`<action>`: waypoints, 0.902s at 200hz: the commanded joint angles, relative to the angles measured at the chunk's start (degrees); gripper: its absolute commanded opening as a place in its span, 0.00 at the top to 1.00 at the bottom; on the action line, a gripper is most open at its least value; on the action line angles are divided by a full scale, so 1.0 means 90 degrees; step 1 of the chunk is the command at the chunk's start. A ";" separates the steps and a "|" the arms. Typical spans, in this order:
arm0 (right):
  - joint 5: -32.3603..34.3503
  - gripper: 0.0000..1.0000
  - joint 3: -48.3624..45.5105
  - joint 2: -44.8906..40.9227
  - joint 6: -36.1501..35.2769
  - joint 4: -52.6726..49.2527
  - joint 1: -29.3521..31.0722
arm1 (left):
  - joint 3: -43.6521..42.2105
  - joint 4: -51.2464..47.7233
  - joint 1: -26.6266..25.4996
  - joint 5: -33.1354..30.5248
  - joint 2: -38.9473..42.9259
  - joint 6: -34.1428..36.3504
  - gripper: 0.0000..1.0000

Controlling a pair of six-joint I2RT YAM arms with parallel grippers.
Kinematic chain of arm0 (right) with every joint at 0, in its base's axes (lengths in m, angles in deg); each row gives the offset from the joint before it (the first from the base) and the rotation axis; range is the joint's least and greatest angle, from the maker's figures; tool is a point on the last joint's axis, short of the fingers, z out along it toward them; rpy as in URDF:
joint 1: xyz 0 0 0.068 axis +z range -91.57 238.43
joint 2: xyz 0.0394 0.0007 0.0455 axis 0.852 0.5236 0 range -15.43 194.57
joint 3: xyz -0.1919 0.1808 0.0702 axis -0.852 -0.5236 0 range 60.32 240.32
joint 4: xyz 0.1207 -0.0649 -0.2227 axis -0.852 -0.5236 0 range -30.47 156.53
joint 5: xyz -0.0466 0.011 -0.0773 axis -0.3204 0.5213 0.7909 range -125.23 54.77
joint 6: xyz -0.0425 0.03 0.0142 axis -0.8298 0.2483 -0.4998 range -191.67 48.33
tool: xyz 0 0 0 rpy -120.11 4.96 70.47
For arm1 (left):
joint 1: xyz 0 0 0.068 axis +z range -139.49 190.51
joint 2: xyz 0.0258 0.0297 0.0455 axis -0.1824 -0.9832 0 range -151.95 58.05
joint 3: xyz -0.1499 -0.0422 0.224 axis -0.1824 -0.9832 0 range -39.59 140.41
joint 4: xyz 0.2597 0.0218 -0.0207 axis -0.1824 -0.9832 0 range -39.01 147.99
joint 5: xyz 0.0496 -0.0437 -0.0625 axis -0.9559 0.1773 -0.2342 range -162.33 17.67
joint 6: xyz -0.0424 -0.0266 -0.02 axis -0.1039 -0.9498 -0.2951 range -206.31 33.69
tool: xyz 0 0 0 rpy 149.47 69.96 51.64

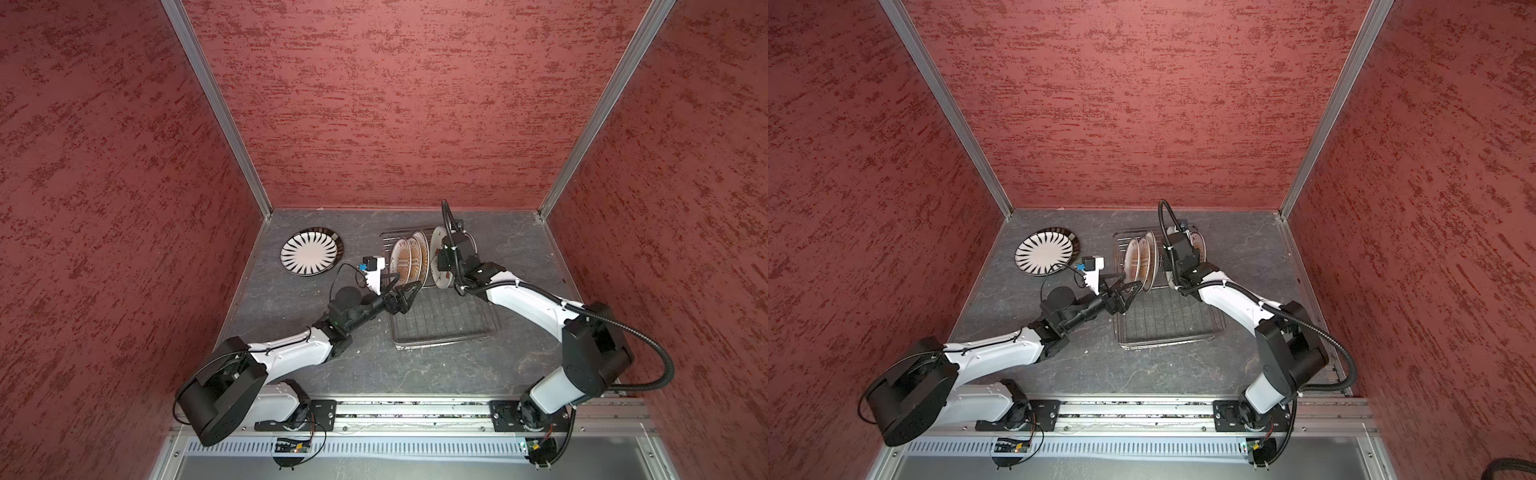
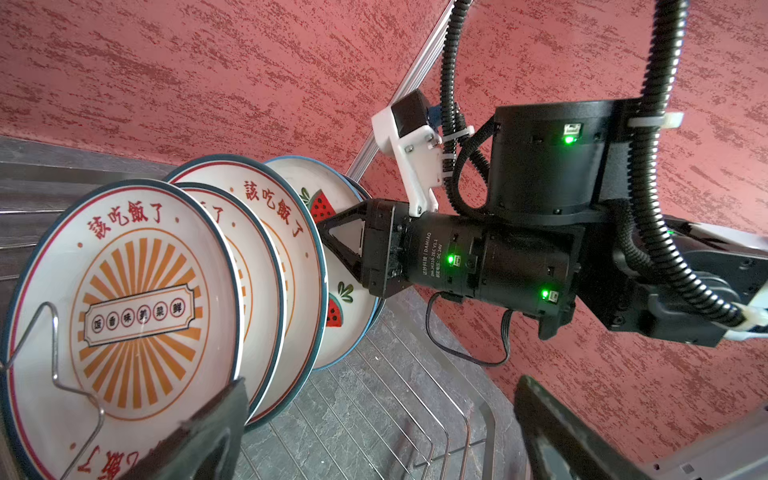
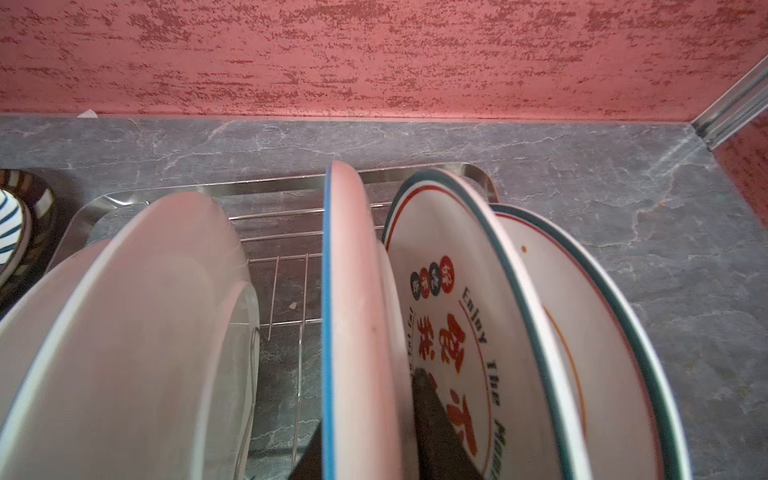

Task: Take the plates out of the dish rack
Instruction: 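Grasp the watermelon-print plate's top rim with the right gripper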

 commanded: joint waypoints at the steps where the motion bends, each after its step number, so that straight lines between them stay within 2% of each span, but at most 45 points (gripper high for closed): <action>1: 0.0365 0.76 0.0213 0.0209 0.0109 -0.0117 0.0073 | -0.0099 -0.0001 -0.0026 -0.0194 0.0153 0.0146 0.00; 27: 0.0588 0.77 0.0254 0.0291 0.0102 -0.0072 0.0084 | -0.0146 0.0052 -0.0021 -0.0214 0.0151 0.0118 0.01; 73: 0.0751 0.83 0.0409 0.0308 0.0015 -0.0062 0.0151 | -0.0147 0.0021 -0.0026 -0.0191 0.0163 0.0107 0.01; 180: 0.1170 0.86 0.0625 -0.0177 -0.0420 0.0159 0.0250 | -0.0339 0.0055 -0.0020 -0.0356 0.0347 0.0124 0.01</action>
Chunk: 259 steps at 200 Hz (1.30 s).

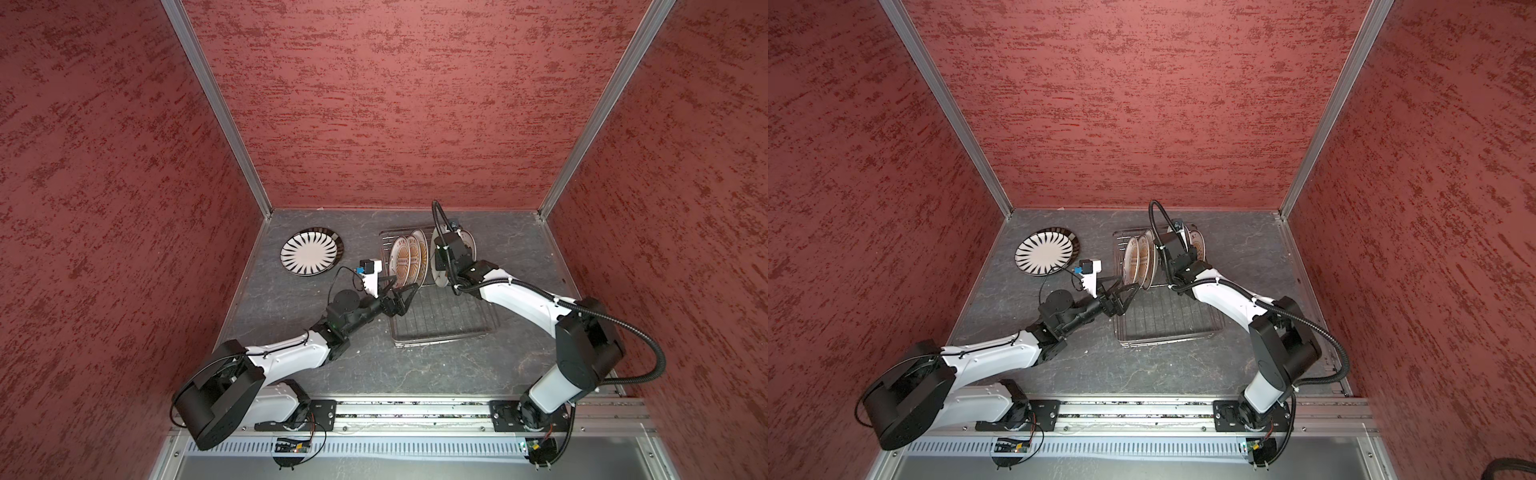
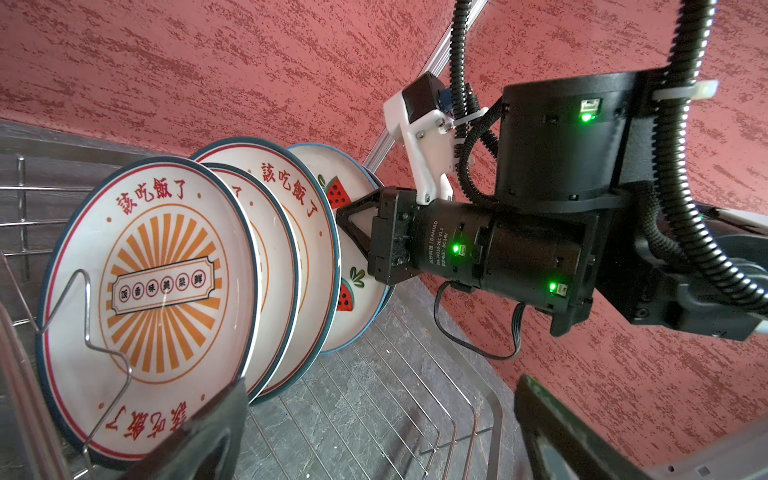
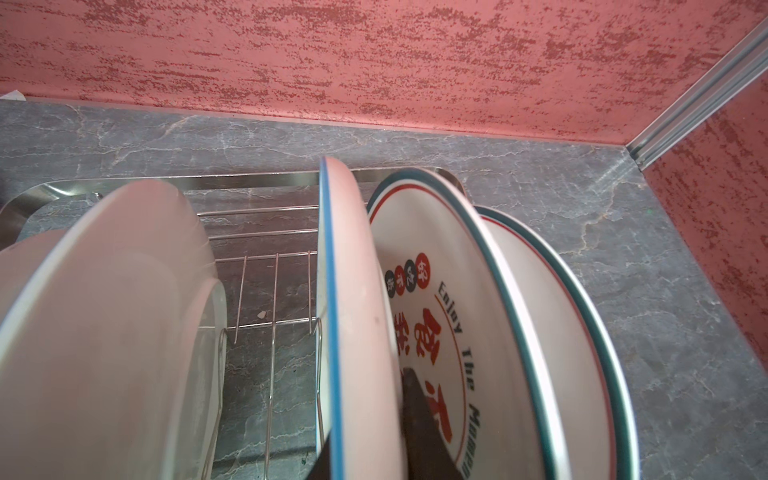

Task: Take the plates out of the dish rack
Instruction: 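Grasp the watermelon-print plate's top rim with the right gripper, then lift the watermelon-print plate out of the rack with the right gripper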

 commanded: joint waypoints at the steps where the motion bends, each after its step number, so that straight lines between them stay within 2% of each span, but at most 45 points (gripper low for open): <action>1: 0.0417 0.86 0.0399 -0.0391 -0.0158 0.0337 0.0053 | -0.0126 0.0097 -0.0020 -0.0155 0.0151 0.0126 0.01; 104: 0.0418 0.86 -0.0236 -0.1504 -0.0385 0.0748 0.0122 | -0.0151 0.0078 -0.0009 -0.0191 0.0230 0.0080 0.01; 149: -0.0025 0.86 -0.0703 -0.1990 -0.0464 0.1234 0.0122 | -0.0209 0.0128 -0.0009 -0.0240 0.0326 0.0059 0.01; 229: -0.0245 0.87 -0.1551 -0.3067 -0.0425 0.1742 0.0122 | -0.0373 0.0252 0.0020 -0.0212 0.0513 -0.0065 0.01; 259: -0.0658 0.87 -0.1956 -0.3478 -0.0342 0.2098 0.0122 | -0.0482 0.0442 0.0023 -0.0157 0.0528 -0.0046 0.01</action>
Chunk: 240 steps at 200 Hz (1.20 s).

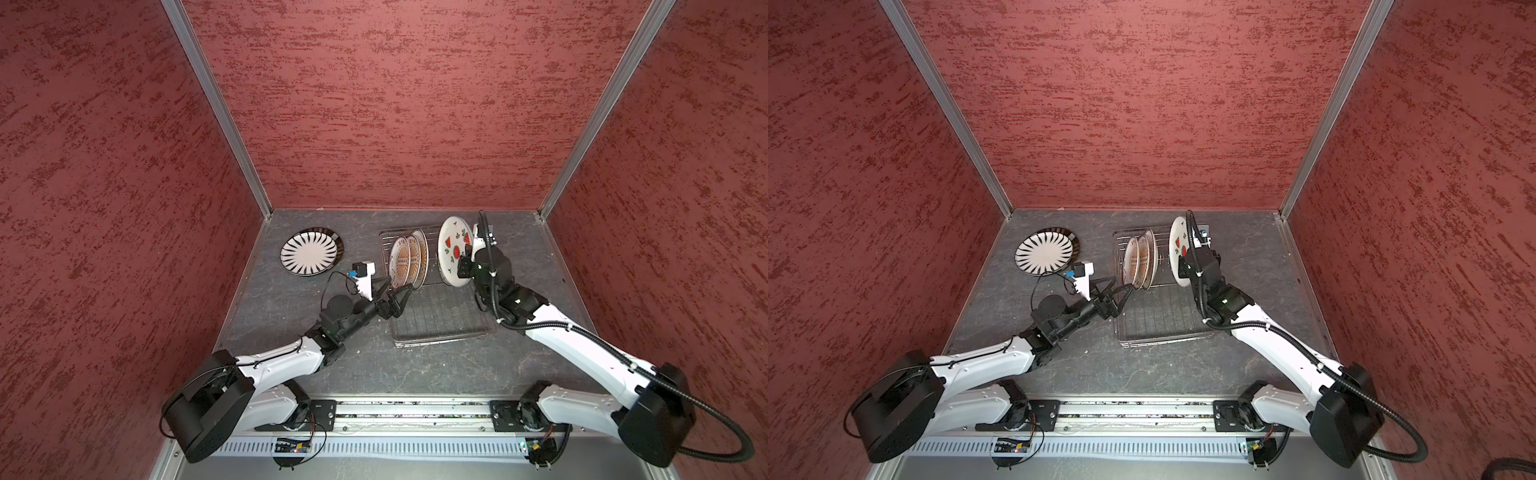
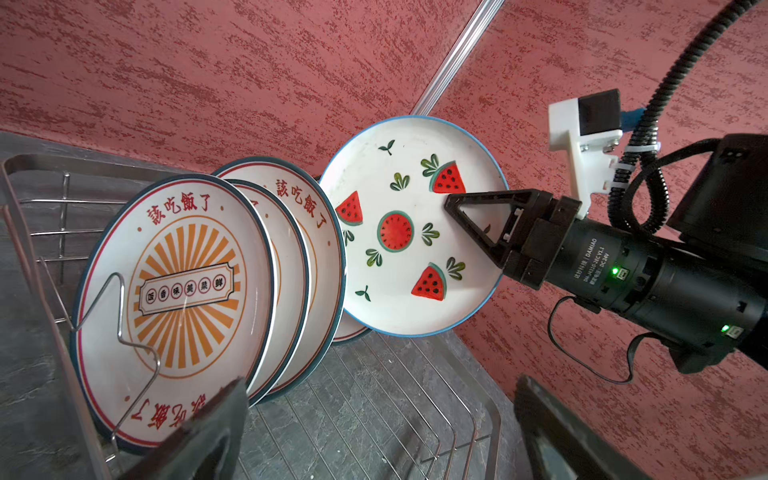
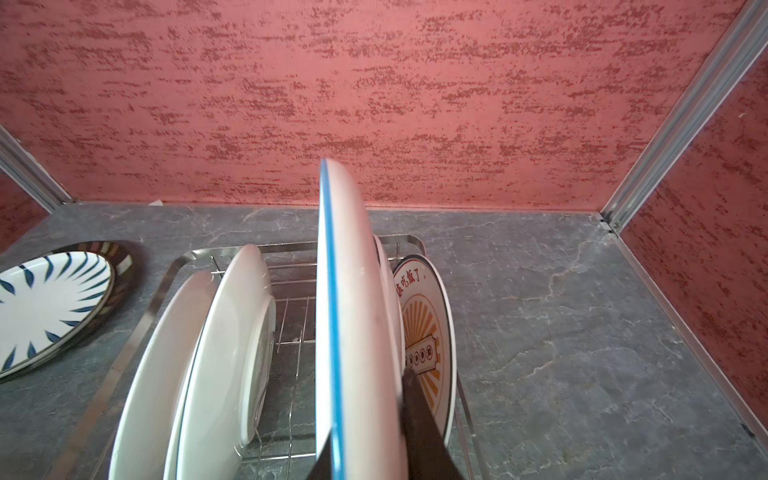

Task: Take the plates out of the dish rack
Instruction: 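Lift the watermelon-print plate out of the rack with the right gripper, then swing the watermelon-print plate toward the left gripper, which grasps its rim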

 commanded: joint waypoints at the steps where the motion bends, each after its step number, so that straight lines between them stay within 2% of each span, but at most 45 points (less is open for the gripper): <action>1: -0.0352 0.87 -0.0127 -0.0459 0.0100 0.1154 0.0034 | -0.0118 0.0308 0.0014 0.0050 0.0103 0.0033 0.01; 32: -0.0938 0.87 -0.0538 -0.1150 0.0278 0.1347 0.0034 | -0.0184 0.0179 0.0092 0.0117 0.0258 0.0233 0.01; 58: -0.1209 0.88 -0.0886 -0.1814 0.0352 0.1471 0.0034 | -0.0349 0.0089 0.0492 0.0516 0.0584 0.0055 0.01; 75: -0.1328 0.87 -0.1086 -0.2182 0.0353 0.1581 0.0034 | -0.0505 0.0305 0.0589 0.0651 0.0652 -0.0054 0.01; 96: -0.1779 0.87 -0.1174 -0.2400 0.0403 0.1615 0.0034 | -0.0486 0.0544 0.0700 0.1168 0.0544 -0.0193 0.01; 142: -0.3324 0.88 -0.1292 -0.2440 0.0765 0.2010 0.0034 | -0.0802 0.2098 0.1437 0.2269 -0.0077 -0.1092 0.01; 177: -0.4090 0.88 -0.1444 -0.2365 0.1108 0.2564 0.0034 | -0.0782 0.2732 0.1479 0.2858 -0.0371 -0.1168 0.01; 193: -0.4669 0.88 -0.1421 -0.2092 0.1345 0.2832 0.0034 | -0.0839 0.2848 0.1409 0.2796 -0.0362 -0.1045 0.01; 205: -0.5088 0.89 -0.1464 -0.1888 0.1559 0.3220 0.0034 | -0.0763 0.2477 0.1349 0.2698 -0.0268 -0.0903 0.01; 222: -0.5403 0.89 -0.1513 -0.1667 0.1816 0.3699 0.0034 | -0.0667 0.1969 0.1303 0.2518 -0.0136 -0.0771 0.01; 240: -0.5603 0.90 -0.1561 -0.1431 0.2017 0.4119 0.0034 | -0.0784 0.2083 0.1319 0.2440 -0.0082 -0.0764 0.01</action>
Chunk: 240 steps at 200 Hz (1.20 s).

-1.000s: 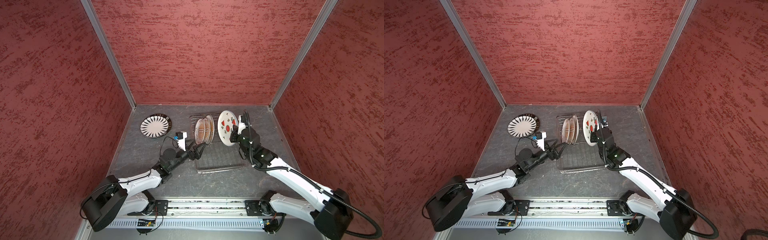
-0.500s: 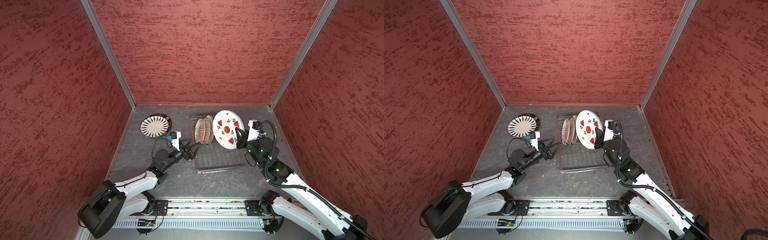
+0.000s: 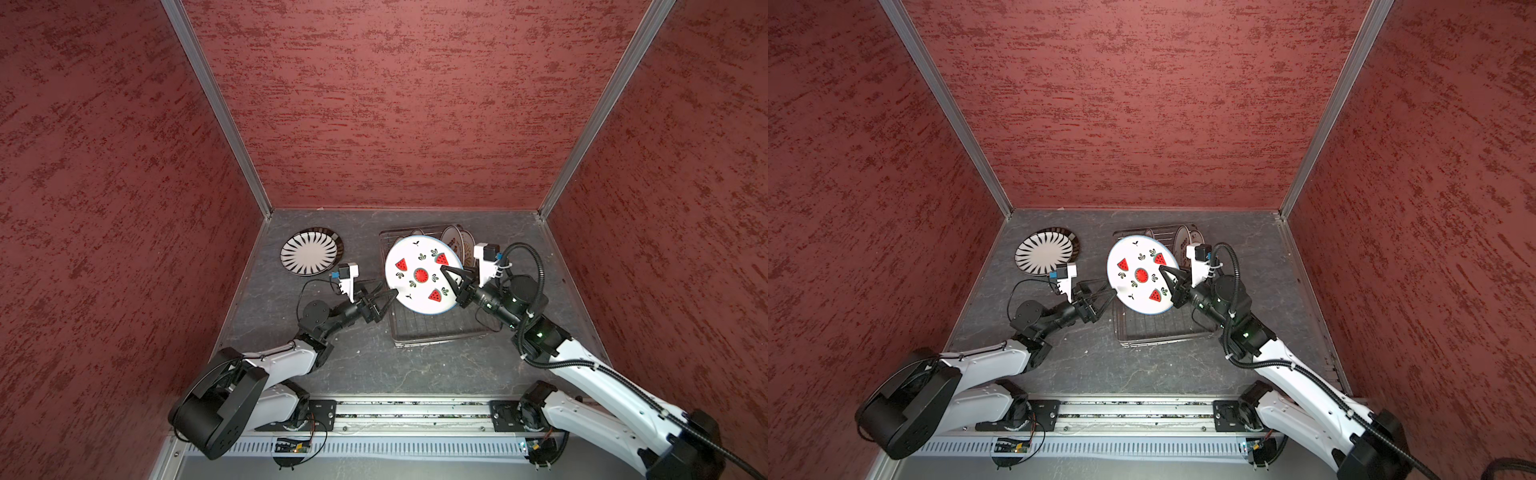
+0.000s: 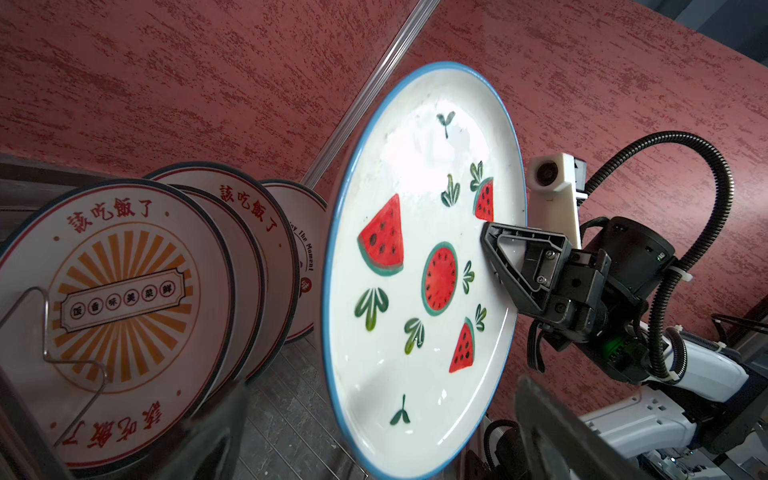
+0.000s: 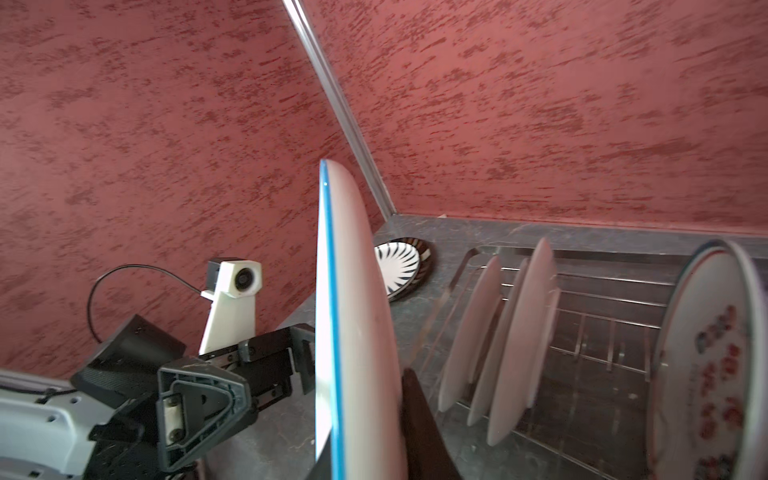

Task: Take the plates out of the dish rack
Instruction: 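Swing the watermelon-print plate toward the left gripper, which grasps its rim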

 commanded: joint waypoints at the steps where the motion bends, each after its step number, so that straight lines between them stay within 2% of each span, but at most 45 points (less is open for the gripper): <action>1: -0.0733 0.90 0.0022 0.0078 0.0562 0.1861 0.0029 | -0.0018 -0.0015 -0.0008 -0.0070 0.0133 0.0171 0.01; 37: -0.0808 0.90 0.0047 0.0568 0.0677 0.2241 0.0029 | -0.0211 0.0157 0.0003 -0.0186 0.0311 0.0034 0.00; 54: -0.0813 0.90 0.0092 0.0813 0.0717 0.2376 0.0029 | -0.0228 0.0181 0.0006 -0.0114 0.0367 -0.0088 0.07; 65: -0.0826 0.90 0.0114 0.0971 0.0736 0.2468 0.0027 | -0.0206 0.0148 0.0003 -0.0048 0.0368 -0.0170 0.16; 105: -0.0772 0.90 0.0159 0.1325 0.0705 0.2542 0.0029 | -0.0125 0.0187 0.0043 -0.0006 0.0256 -0.0470 0.56; 138: -0.0784 0.89 0.0144 0.1472 0.0627 0.2535 0.0029 | -0.0004 0.0171 0.0057 0.0017 0.0063 -0.0611 0.77; 154: -0.0678 0.89 0.0126 0.1514 0.0587 0.2498 0.0029 | 0.0039 0.0120 0.0062 -0.0009 0.0003 -0.0642 0.82; 180: -0.0641 0.85 0.0201 0.1633 0.0497 0.2330 0.0029 | 0.0156 0.0075 0.0072 0.0000 -0.0124 -0.0700 0.85; 205: -0.0671 0.71 0.0249 0.1788 0.0460 0.2289 0.0029 | 0.0205 0.0116 0.0072 -0.0069 -0.0249 -0.0797 0.89; 232: -0.0732 0.63 0.0303 0.1906 0.0390 0.2200 0.0029 | 0.0271 -0.0013 0.0072 -0.0186 -0.0229 -0.0799 0.90; 240: -0.0784 0.57 0.0308 0.1921 0.0350 0.2190 0.0029 | 0.0292 -0.0057 0.0053 -0.0255 -0.0200 -0.0788 0.90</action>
